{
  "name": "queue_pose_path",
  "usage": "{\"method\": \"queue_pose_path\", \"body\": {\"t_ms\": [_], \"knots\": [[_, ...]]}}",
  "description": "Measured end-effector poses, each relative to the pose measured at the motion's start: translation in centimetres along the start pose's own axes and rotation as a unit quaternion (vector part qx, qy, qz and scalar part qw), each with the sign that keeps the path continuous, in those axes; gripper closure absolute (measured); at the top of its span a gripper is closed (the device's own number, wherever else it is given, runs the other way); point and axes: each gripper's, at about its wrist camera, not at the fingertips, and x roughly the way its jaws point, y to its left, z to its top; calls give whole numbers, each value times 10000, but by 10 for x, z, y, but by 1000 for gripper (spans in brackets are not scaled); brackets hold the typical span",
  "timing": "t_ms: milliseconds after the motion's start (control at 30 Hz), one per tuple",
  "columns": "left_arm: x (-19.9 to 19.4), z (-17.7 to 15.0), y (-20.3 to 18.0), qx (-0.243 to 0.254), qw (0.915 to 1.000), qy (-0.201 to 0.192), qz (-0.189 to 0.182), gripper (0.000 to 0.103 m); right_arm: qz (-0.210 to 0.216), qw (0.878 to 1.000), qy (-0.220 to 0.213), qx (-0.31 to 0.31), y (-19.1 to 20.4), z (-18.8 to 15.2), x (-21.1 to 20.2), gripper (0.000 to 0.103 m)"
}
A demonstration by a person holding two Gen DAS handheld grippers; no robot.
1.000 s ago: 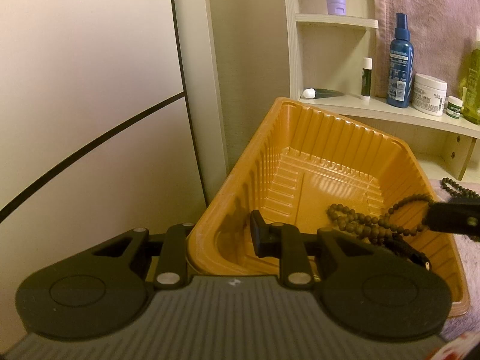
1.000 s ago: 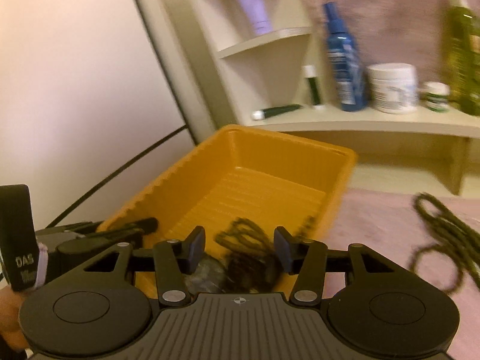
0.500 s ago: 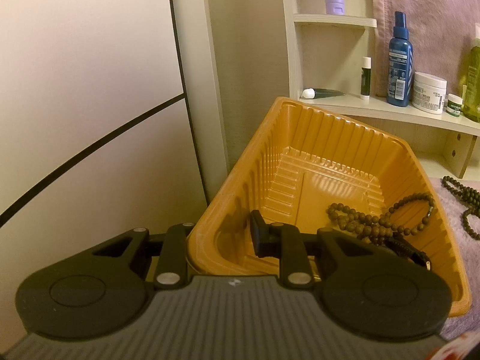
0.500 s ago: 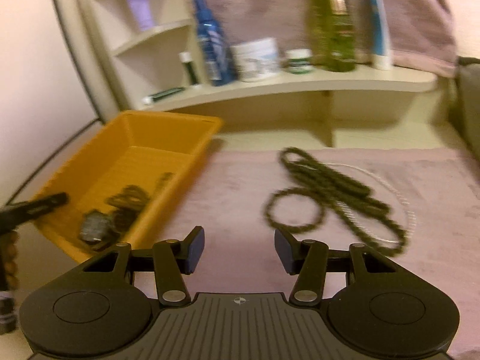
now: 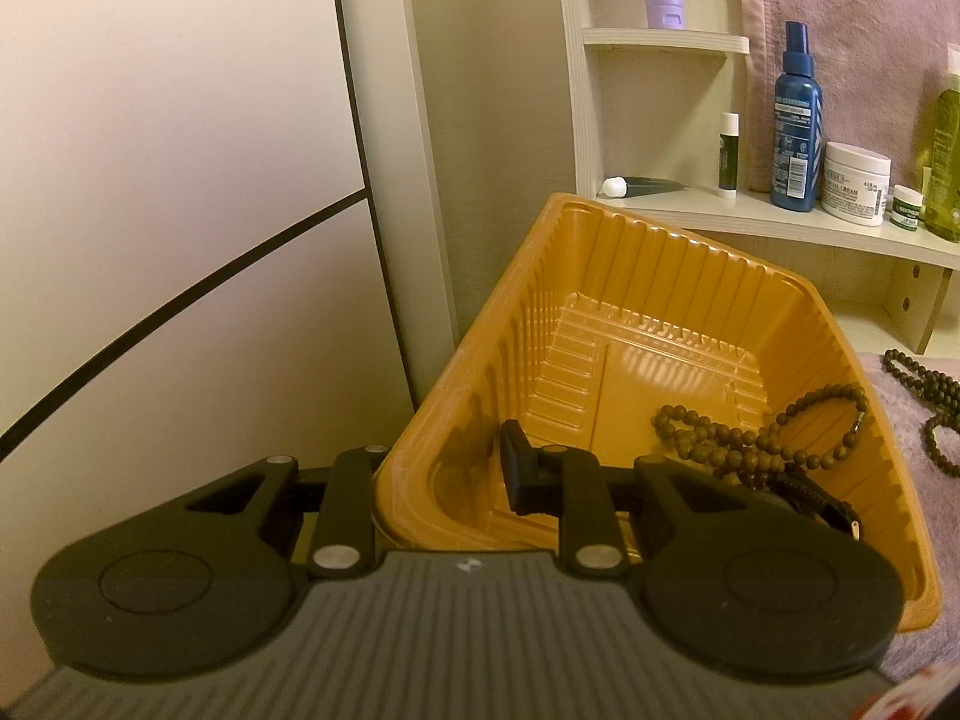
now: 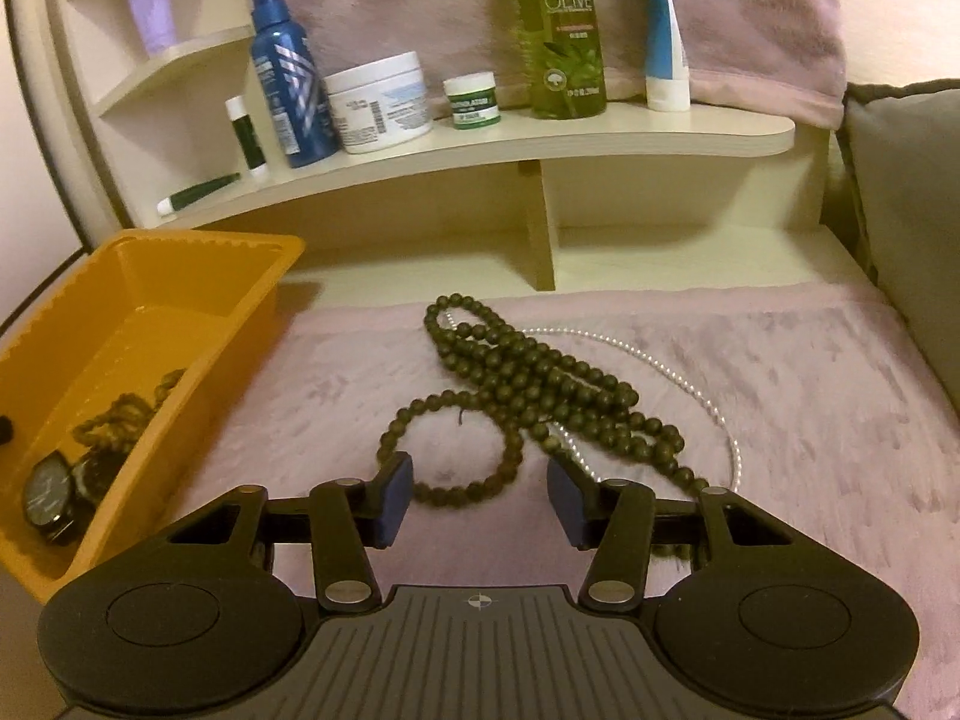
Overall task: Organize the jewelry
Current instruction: 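Reach the right tool to the dark bead bracelet on the towel and grasp it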
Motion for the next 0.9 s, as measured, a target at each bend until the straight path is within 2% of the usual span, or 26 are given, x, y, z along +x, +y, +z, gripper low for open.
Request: {"method": "queue_pose_path", "body": {"t_ms": [100, 200, 467, 533, 733, 900], "knots": [[0, 0, 0, -1, 10000, -1, 0, 81, -197, 9998, 79, 24, 2, 3, 9, 71], [0, 0, 0, -1, 10000, 4, -1, 81, -357, 9993, 71, 19, 5, 5, 15, 74], [1, -1, -1, 4, 10000, 8, 5, 81, -619, 9971, -20, -441, 13, 2, 22, 91], [1, -1, -1, 5, 10000, 7, 6, 81, -590, 9973, -20, -438, 11, 2, 22, 96], [2, -2, 0, 11, 10000, 17, 8, 81, -266, 9995, -50, -182, 7, 1, 6, 96], [2, -1, -1, 10, 10000, 11, 9, 81, 90, 9994, -298, 133, 6, 11, -21, 96]]}}
